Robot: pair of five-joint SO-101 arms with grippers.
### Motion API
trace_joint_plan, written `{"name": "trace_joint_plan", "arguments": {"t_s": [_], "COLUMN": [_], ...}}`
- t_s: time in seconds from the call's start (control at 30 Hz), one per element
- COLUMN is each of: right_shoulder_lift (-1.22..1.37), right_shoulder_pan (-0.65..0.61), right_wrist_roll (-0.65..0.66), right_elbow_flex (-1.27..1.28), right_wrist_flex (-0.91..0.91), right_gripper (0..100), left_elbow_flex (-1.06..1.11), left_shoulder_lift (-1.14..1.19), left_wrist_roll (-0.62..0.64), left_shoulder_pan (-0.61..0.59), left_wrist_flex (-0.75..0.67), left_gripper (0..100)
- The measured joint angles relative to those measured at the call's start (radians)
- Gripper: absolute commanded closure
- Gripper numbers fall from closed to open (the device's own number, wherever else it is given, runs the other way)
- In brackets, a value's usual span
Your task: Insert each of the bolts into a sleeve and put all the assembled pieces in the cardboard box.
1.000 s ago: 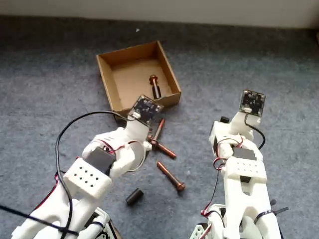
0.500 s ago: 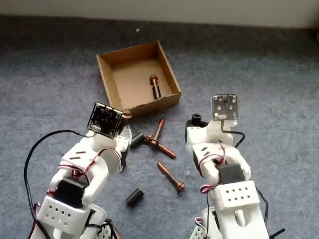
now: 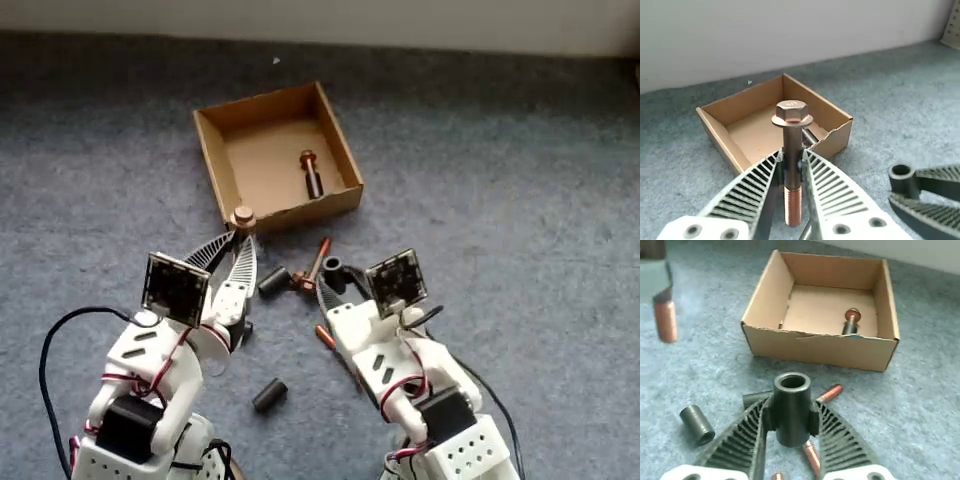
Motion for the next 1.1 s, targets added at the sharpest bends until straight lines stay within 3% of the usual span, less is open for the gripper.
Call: {"name": "trace_joint_plan", "arguments": {"t_s": [0.2, 0.33, 0.57, 0.73, 1.1], "right_shoulder_lift": [-0.152, -0.157, -0.163, -0.163, -0.163], "right_shoulder_pan": [-0.089, -0.101, -0.14, -0.153, -0.153], "right_wrist_roll": [0.031, 0.032, 0.032, 0.032, 0.032], "right_elbow_flex": [0.107, 0.109, 0.109, 0.109, 0.109], "right_wrist_flex": [-0.011, -0.137, -0.21, -0.212, -0.25], "right_gripper": [99.3, 99.3, 99.3, 99.3, 99.3], "left_elbow_flex": [0.0, 0.0, 0.0, 0.0, 0.0], "left_shoulder_lift": [-0.032, -0.031, -0.031, -0.031, -0.031], "left_wrist_roll": [0.0, 0.0, 0.017, 0.109, 0.123], "left_shoulder_pan": [0.0, 0.021, 0.152, 0.152, 0.164], "left_wrist_flex": [-0.166, -0.252, -0.27, -0.27, -0.27], "left_gripper": [99, 99, 99, 99, 99]}}
